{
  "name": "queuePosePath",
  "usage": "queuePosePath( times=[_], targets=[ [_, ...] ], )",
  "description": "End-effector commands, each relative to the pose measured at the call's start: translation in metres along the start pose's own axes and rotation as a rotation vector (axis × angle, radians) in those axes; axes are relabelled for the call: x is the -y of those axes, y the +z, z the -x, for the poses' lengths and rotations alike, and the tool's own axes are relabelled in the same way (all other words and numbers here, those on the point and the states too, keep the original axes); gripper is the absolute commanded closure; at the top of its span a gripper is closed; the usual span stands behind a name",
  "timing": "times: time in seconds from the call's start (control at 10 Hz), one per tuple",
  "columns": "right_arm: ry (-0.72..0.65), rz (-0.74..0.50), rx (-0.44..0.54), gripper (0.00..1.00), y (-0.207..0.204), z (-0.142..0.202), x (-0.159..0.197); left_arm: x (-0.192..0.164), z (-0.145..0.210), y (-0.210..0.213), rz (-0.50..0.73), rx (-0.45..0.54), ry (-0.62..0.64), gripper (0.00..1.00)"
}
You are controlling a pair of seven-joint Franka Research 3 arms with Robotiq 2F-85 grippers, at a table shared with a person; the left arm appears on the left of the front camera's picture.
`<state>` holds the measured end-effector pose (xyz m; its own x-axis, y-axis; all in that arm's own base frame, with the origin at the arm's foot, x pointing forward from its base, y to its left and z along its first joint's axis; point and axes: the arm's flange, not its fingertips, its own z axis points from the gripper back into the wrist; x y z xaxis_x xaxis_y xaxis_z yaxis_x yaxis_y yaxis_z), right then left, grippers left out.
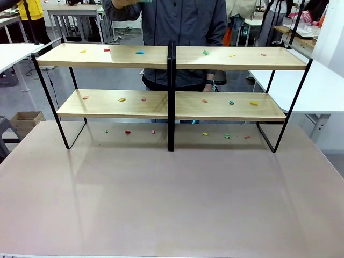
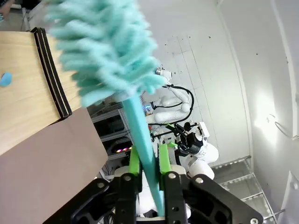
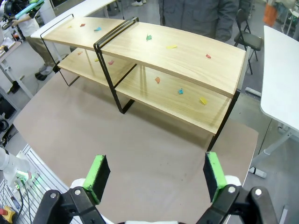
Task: Clean the shelves.
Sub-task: Pick up the Duster when the human hands it over.
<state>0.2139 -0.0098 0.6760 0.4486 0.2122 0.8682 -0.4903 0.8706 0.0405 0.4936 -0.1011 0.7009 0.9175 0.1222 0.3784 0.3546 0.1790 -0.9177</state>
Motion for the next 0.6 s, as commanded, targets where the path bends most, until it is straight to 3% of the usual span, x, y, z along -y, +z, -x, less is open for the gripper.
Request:
queuePosePath(
  times=[0.0, 0.4, 0.5],
  targets=[
    [-0.001, -0.004, 0.000, 0.00, 0.000, 0.001, 0.000, 0.007, 0.000, -0.002, 0.016, 0.005, -0.007, 1.00],
    [-0.001, -0.004, 0.000, 0.00, 0.000, 0.001, 0.000, 0.010, 0.009, 0.001, 0.005, -0.021, -0.027, 1.00],
    [-0.001, -0.004, 0.000, 0.00, 0.000, 0.001, 0.000, 0.011, 0.014, 0.005, 0.015, -0.068, -0.024, 1.00]
  ],
)
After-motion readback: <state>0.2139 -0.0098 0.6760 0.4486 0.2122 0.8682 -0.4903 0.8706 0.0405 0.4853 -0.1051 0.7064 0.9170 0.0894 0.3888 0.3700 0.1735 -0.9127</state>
